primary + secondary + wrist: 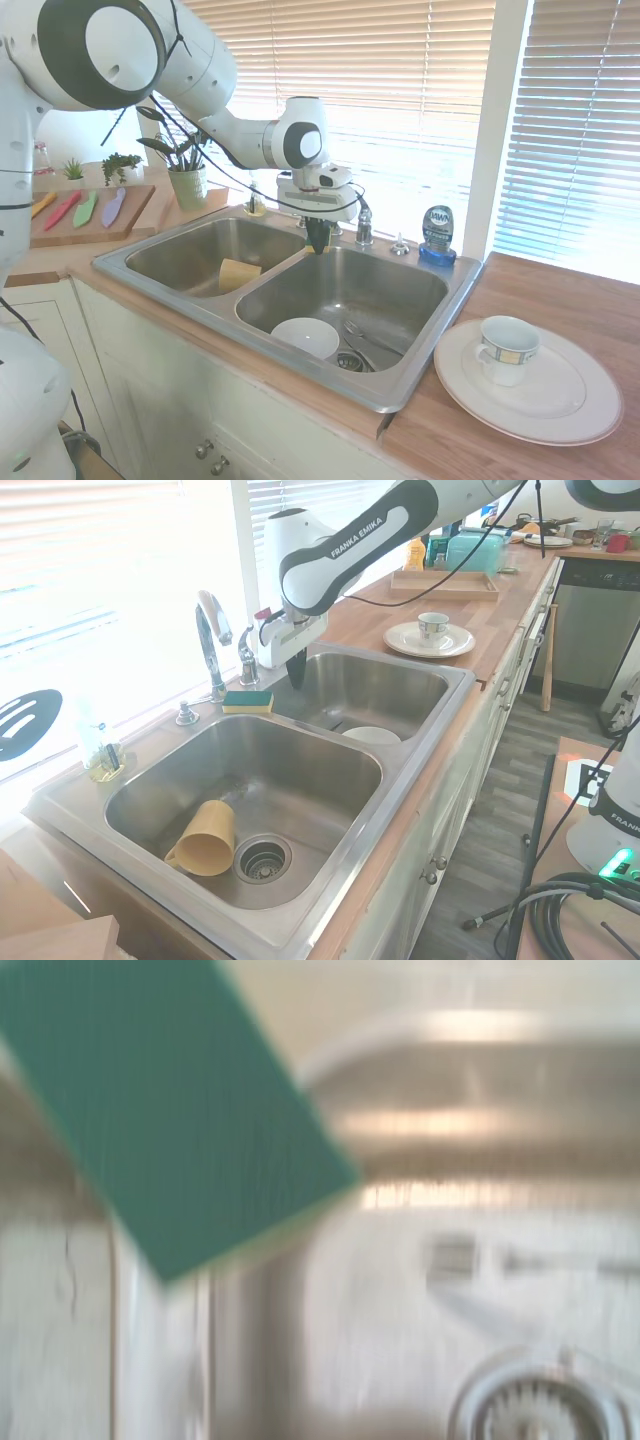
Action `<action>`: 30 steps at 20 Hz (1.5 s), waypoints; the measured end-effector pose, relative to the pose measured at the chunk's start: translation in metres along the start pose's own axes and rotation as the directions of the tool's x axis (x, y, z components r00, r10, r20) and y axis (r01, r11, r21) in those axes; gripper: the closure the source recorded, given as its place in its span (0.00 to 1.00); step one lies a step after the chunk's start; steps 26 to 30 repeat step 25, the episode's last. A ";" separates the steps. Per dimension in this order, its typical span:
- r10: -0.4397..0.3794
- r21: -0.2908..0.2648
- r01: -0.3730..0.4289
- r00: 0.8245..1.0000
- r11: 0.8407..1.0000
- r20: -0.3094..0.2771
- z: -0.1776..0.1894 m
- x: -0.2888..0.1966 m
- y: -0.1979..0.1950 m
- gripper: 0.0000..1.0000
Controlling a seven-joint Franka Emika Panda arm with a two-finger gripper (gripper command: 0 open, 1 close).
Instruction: Turn on the faucet
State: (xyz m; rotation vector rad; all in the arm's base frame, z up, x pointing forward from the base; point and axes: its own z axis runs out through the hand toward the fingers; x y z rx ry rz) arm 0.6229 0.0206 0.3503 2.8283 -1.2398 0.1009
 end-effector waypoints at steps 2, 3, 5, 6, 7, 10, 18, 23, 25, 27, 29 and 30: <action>0.003 -0.006 -0.003 1.000 1.000 0.013 -0.006 -0.015 0.014 1.00; 0.005 -0.007 -0.005 1.000 1.000 0.017 -0.009 -0.022 0.021 1.00; 0.012 -0.009 -0.011 1.000 1.000 0.024 -0.015 -0.038 0.035 1.00; 0.013 -0.010 -0.013 1.000 1.000 0.027 -0.017 -0.046 0.042 1.00; 0.015 -0.010 -0.014 0.999 1.000 0.030 -0.019 -0.053 0.049 1.00; 0.020 -0.010 -0.019 0.999 1.000 0.034 -0.022 -0.073 0.067 1.00; 0.039 0.001 -0.039 0.998 0.999 0.043 -0.019 -0.104 0.107 0.00; 0.042 0.004 -0.042 0.998 0.999 0.048 -0.014 -0.114 0.117 0.00; 0.045 0.004 -0.045 0.998 0.999 0.049 -0.013 -0.115 0.119 0.00; 0.045 0.004 -0.045 0.998 0.999 0.049 -0.013 -0.115 0.119 0.00; 0.045 0.004 -0.045 0.998 0.999 0.049 -0.013 -0.115 0.119 0.00; 0.045 0.004 -0.045 0.998 0.999 0.049 -0.013 -0.115 0.119 0.00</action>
